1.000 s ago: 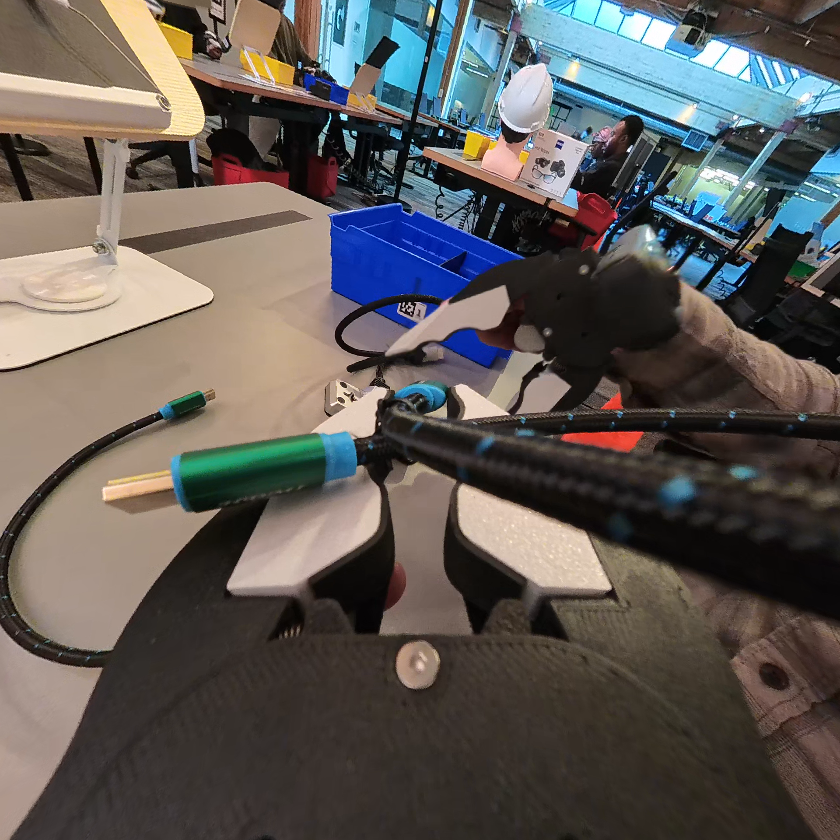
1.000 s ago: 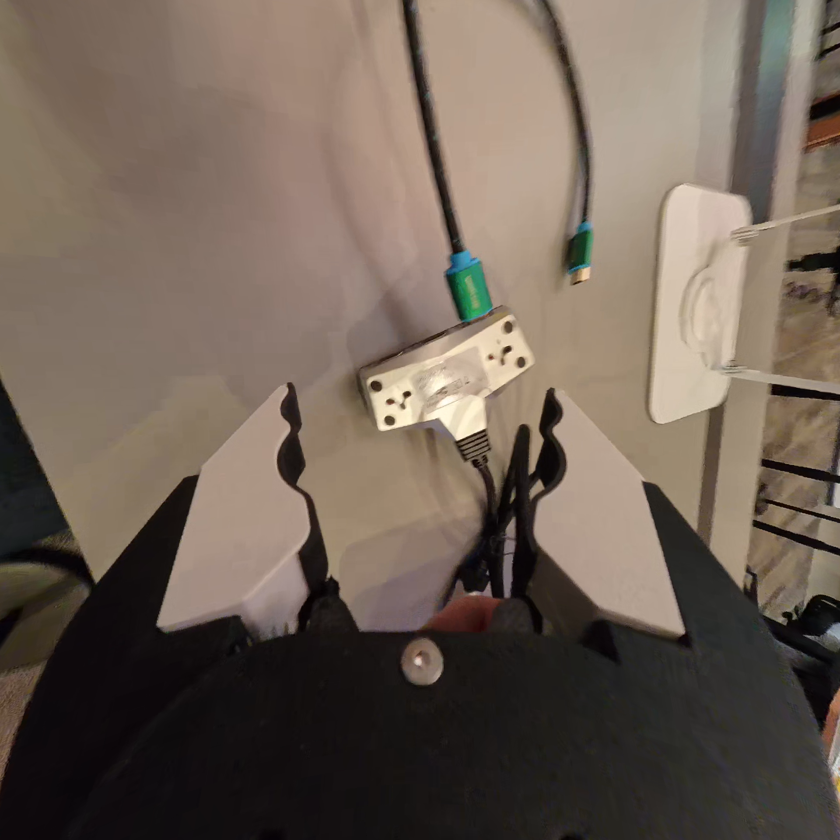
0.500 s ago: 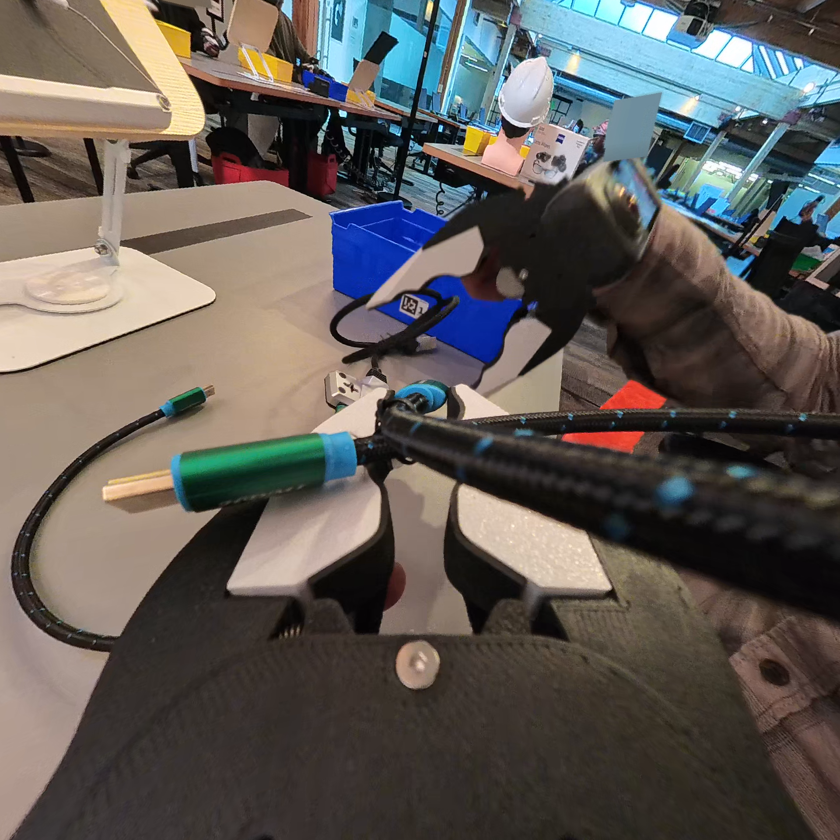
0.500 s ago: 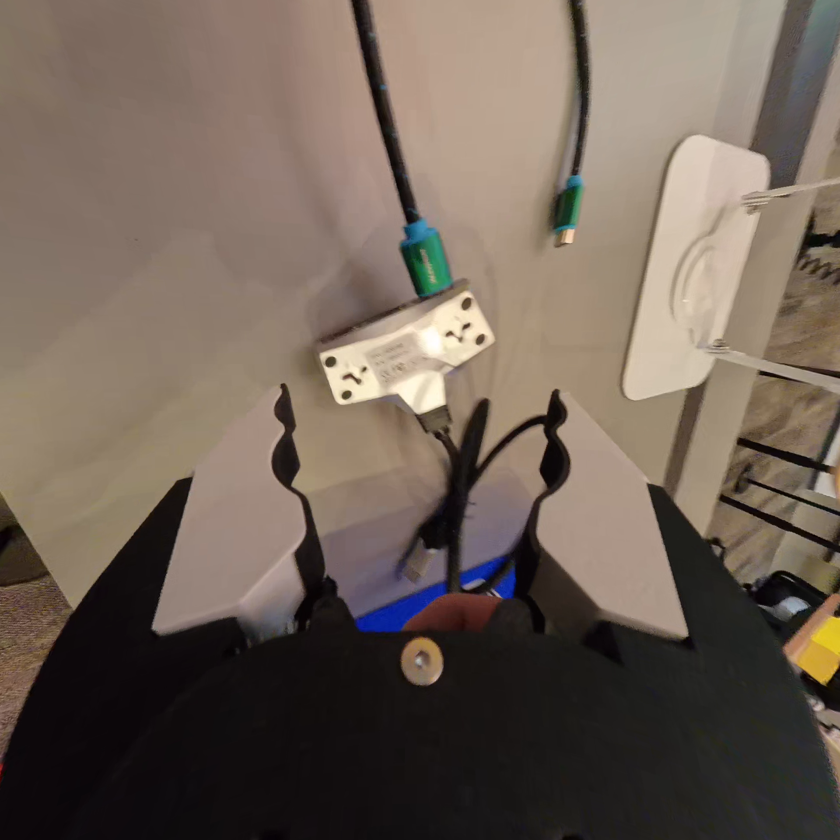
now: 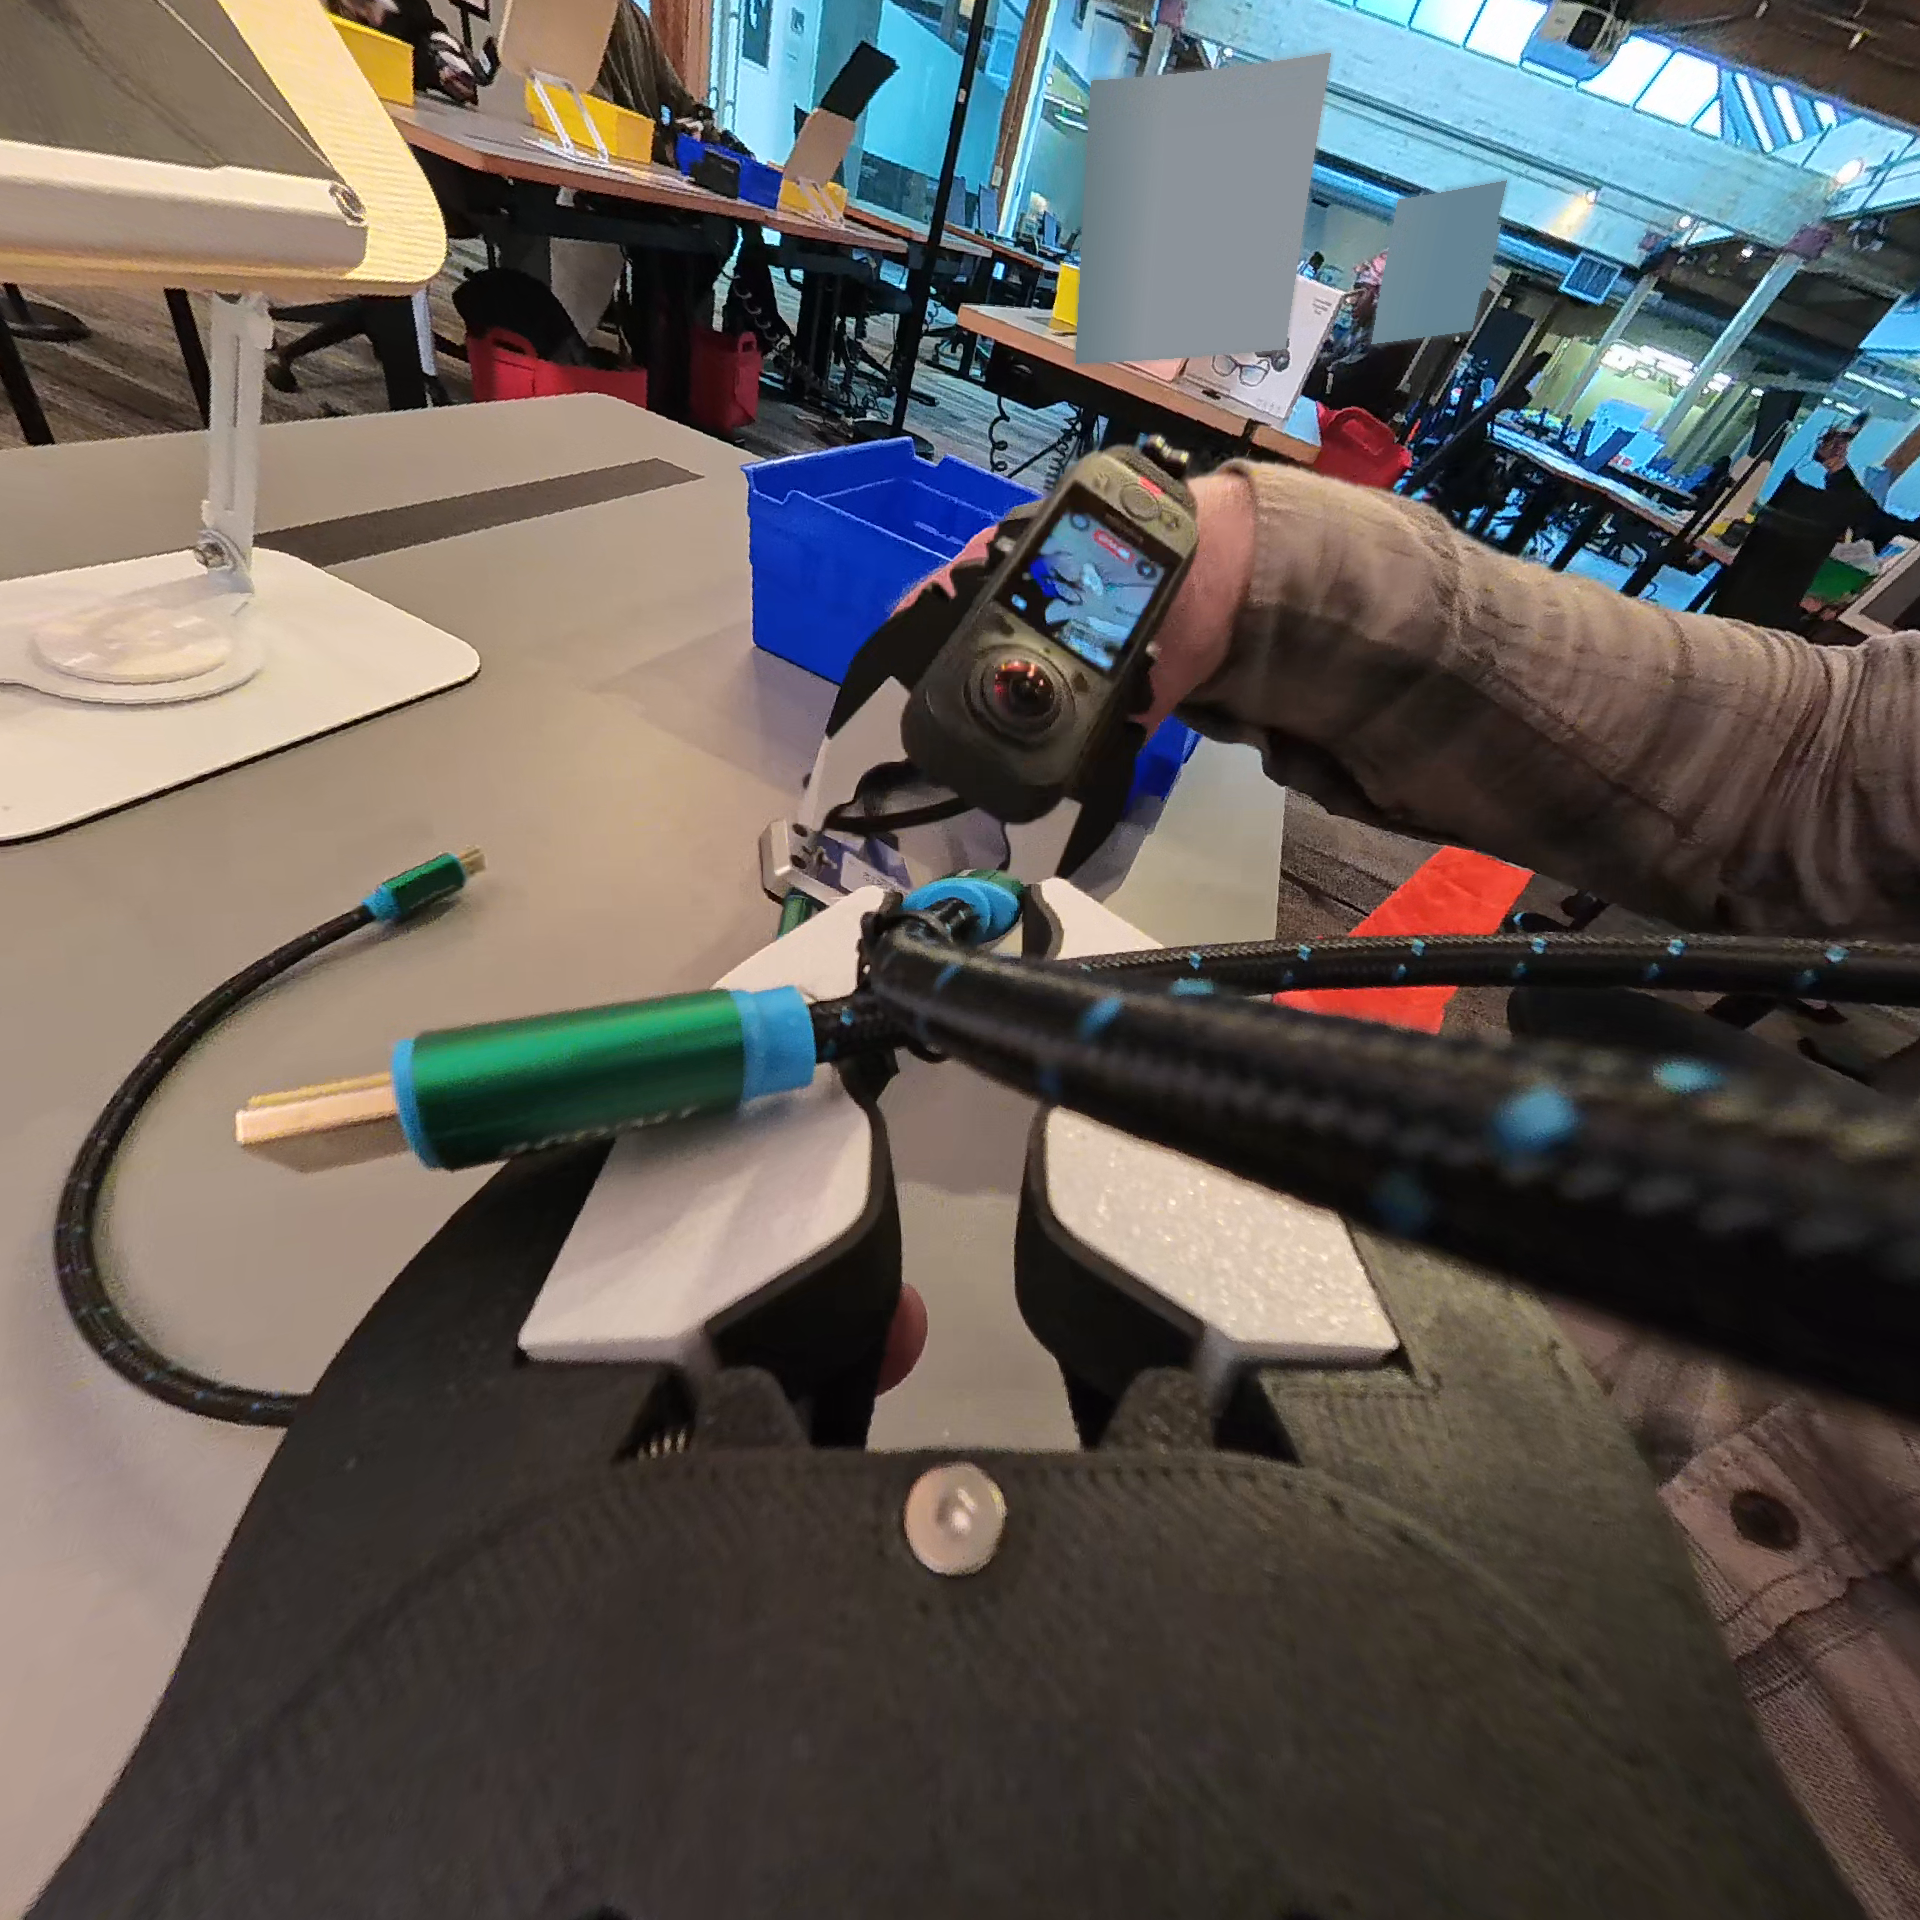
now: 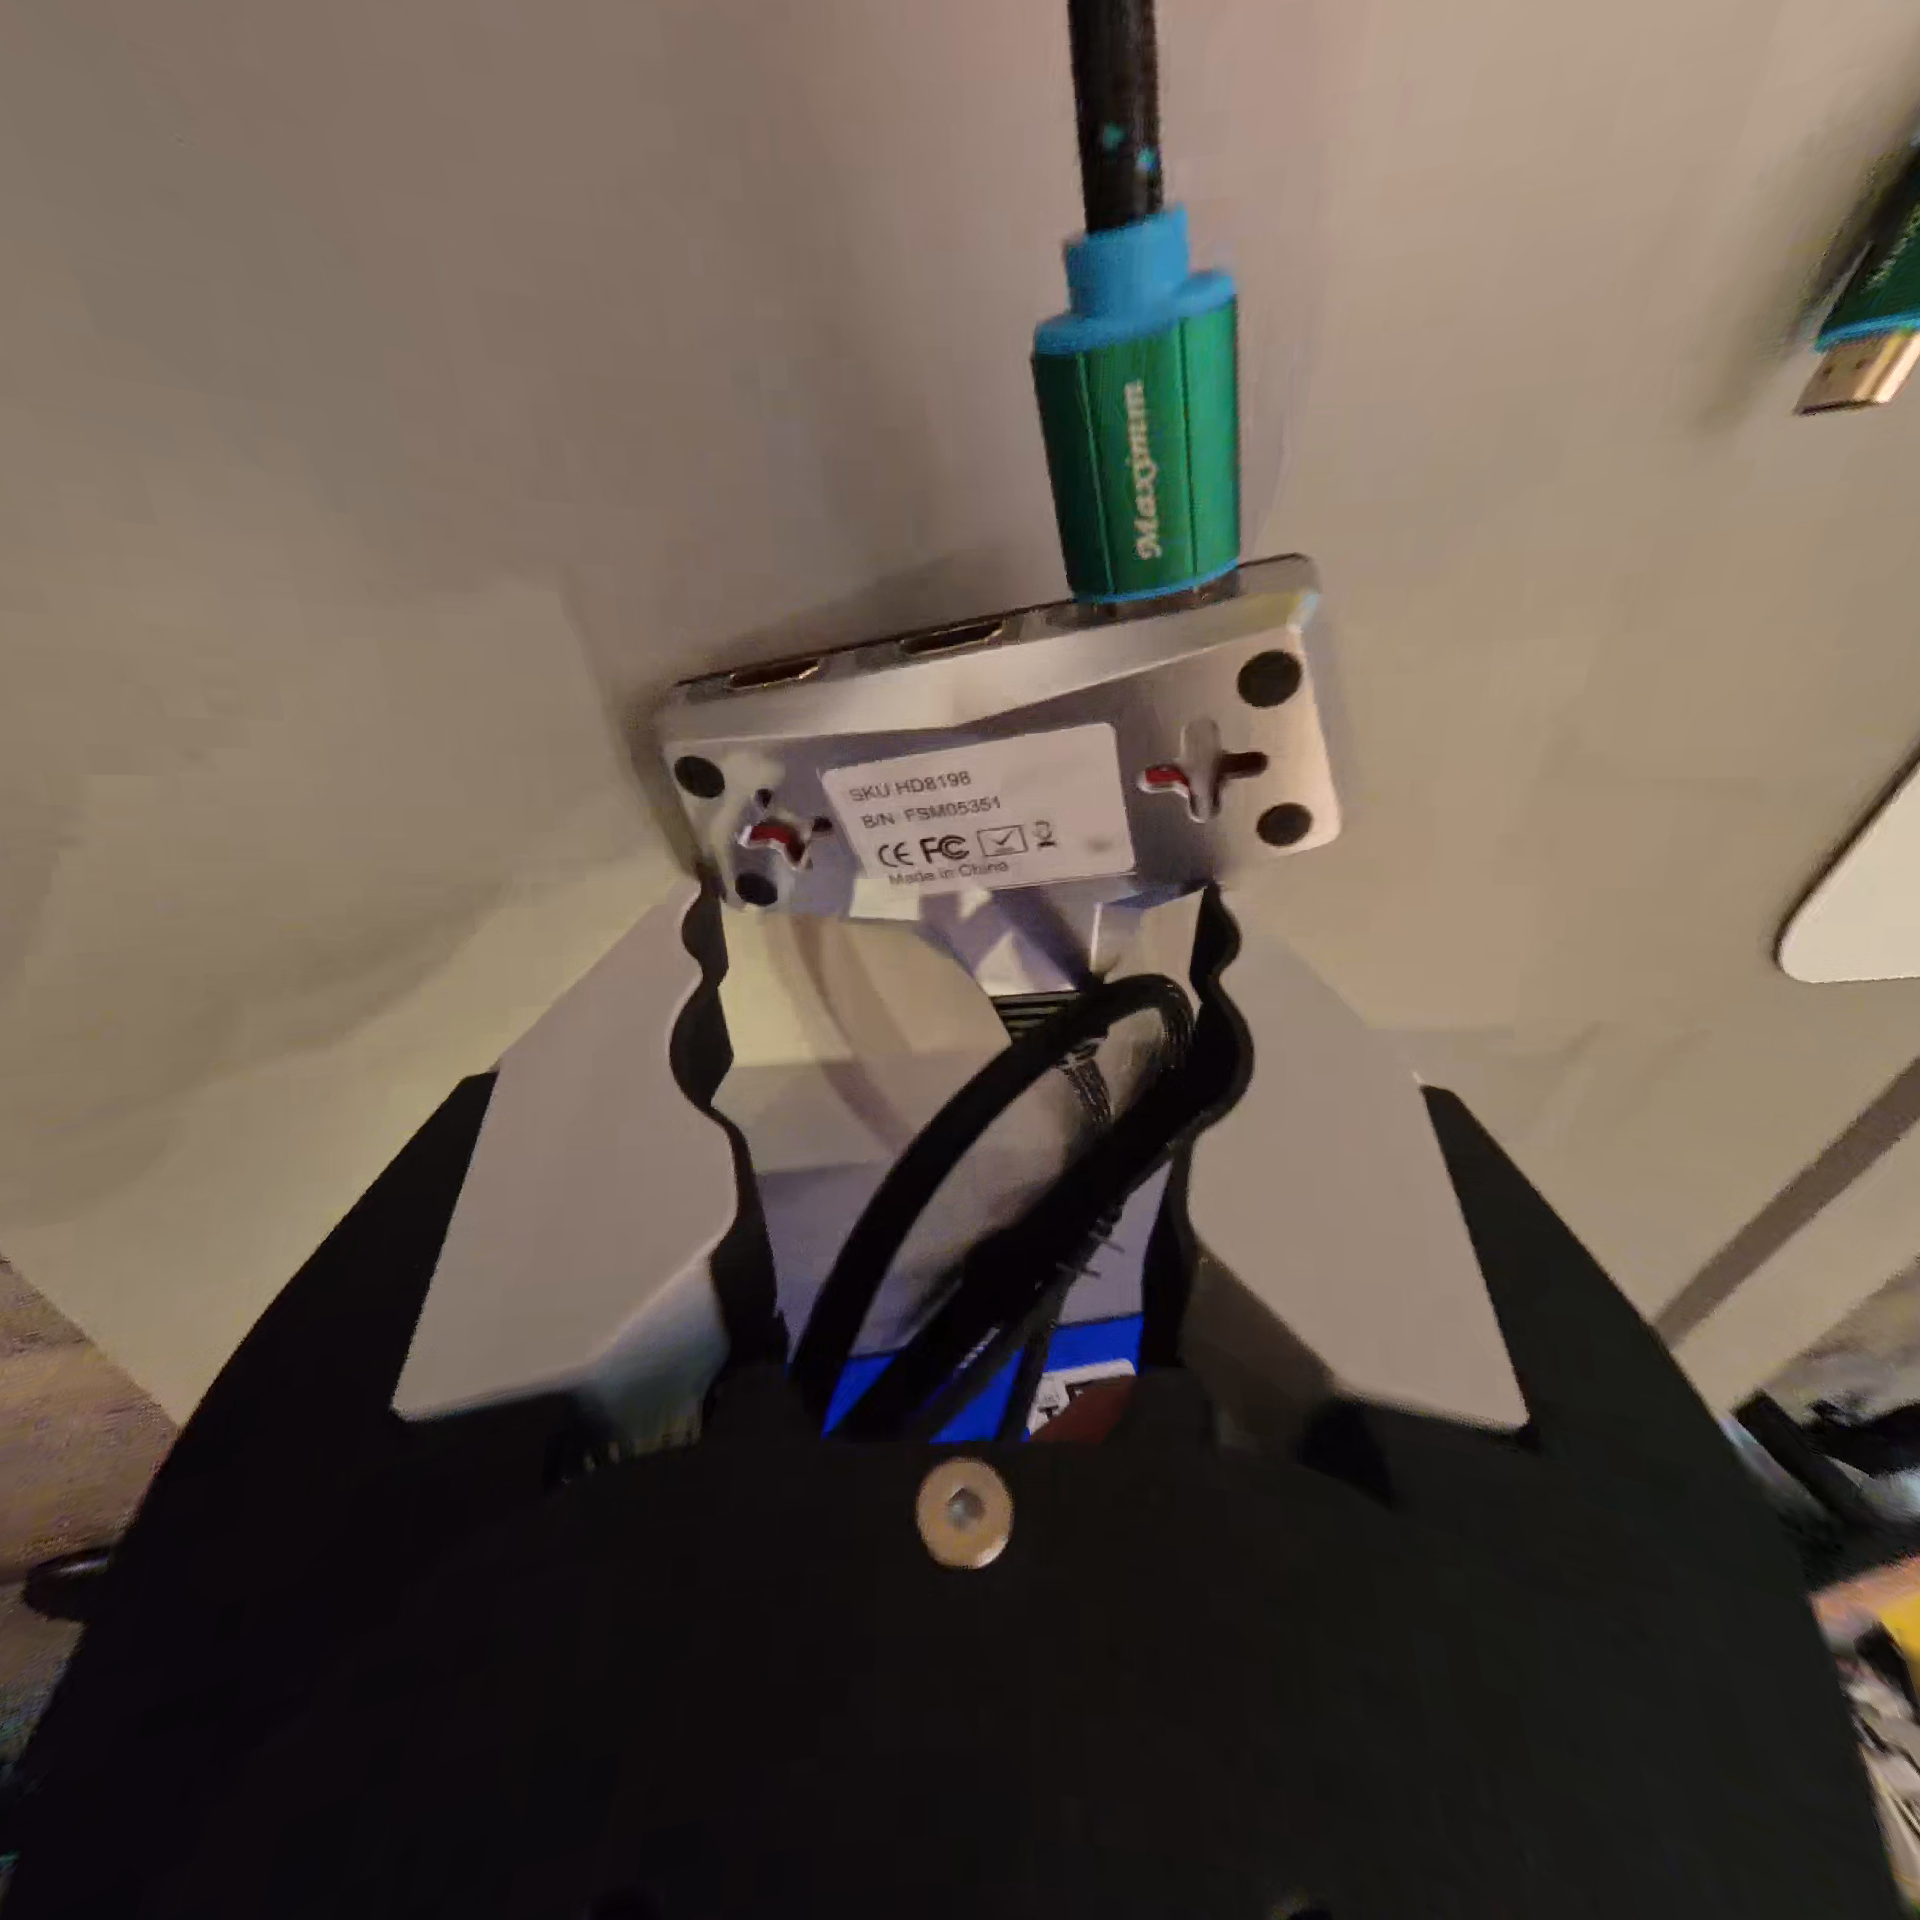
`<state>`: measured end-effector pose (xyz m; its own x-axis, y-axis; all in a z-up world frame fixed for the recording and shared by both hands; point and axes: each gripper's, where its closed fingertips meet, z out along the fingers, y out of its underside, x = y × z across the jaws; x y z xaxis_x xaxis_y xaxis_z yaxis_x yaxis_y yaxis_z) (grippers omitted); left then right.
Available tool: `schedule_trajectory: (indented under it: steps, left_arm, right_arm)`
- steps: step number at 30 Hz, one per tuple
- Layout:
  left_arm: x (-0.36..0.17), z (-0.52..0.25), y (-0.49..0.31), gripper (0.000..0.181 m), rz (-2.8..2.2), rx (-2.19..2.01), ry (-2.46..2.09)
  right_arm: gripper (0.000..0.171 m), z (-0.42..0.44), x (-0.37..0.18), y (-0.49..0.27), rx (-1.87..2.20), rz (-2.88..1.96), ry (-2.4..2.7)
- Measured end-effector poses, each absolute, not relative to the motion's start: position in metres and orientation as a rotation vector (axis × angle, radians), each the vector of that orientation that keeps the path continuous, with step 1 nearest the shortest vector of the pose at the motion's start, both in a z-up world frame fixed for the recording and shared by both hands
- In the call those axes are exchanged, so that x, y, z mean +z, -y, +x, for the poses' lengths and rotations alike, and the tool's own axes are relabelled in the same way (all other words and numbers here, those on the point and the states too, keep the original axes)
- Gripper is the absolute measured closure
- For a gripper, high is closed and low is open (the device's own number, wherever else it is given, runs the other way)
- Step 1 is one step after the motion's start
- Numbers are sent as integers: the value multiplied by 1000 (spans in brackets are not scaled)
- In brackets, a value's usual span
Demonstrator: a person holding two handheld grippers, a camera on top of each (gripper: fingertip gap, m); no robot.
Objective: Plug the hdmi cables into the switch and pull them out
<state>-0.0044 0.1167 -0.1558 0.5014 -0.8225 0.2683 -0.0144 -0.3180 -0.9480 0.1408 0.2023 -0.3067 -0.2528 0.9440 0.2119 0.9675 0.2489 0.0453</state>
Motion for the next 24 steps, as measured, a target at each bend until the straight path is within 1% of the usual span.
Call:
schedule_trajectory:
  steps: [2,5,10,14,24]
  left_arm:
    - [-157,-4,-117,161,-1706,-973,-718]
    - [-158,-2,-117,161,-1710,-974,-722]
    - [-160,-2,-116,161,-1712,-961,-729]
    - [-162,0,-116,161,-1706,-925,-749]
    - [-158,20,-107,161,-1595,-777,-821]
  right_arm:
    - [91,142,-309,-200,-181,-1862,2371]
    - [95,141,-312,-196,-54,-1910,2363]
    - [96,133,-313,-189,140,-1905,2324]
    - [96,129,-311,-185,220,-1922,2288]
    - [96,97,-275,-163,635,-1931,2223]
